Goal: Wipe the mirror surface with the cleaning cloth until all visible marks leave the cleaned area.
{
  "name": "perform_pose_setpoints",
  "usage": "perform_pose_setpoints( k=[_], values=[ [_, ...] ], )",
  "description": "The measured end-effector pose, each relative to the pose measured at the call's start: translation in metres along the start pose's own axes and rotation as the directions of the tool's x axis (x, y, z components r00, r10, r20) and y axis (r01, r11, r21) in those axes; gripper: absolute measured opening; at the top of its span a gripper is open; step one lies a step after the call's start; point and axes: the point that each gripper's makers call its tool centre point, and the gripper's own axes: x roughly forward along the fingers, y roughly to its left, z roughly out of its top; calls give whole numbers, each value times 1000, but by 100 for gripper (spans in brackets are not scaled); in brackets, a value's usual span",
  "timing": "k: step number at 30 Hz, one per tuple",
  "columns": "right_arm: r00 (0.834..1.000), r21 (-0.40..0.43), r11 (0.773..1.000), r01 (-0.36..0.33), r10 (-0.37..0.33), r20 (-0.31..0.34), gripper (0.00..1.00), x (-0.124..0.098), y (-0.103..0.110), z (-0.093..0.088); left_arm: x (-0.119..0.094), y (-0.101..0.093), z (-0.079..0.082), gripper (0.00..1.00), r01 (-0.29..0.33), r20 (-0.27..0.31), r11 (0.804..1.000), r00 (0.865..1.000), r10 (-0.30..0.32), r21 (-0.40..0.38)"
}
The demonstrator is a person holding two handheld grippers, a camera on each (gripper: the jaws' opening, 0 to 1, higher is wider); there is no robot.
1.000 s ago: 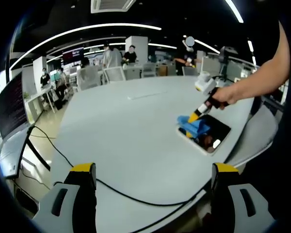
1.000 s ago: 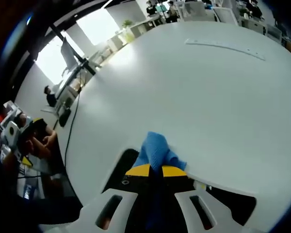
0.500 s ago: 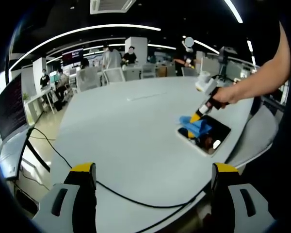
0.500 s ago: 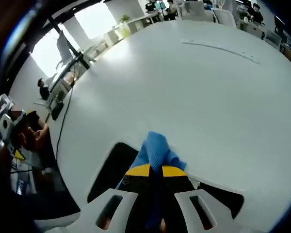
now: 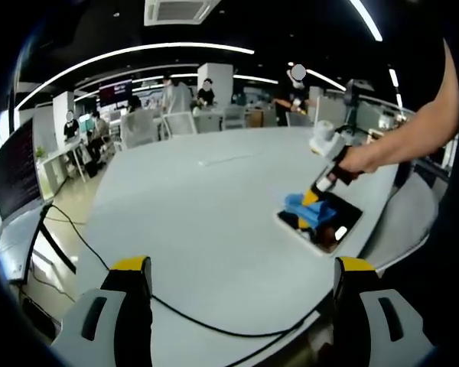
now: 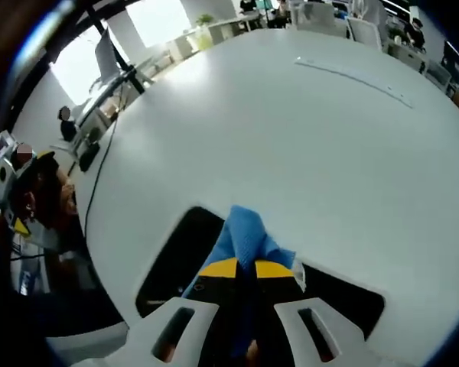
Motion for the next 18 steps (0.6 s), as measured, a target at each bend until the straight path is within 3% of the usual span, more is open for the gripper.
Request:
perform_pose_setpoints(
  k=[6,18],
  values=[
    [1000,29,1000,-9,10,-30,0,-4,9,-13,5,-6,4,99,31,-9,999,999,-30,15],
    [999,44,999,-4,6,-49,0,-13,24,-38,24,-2,29,99,38,30,999,999,-39,31]
  ],
)
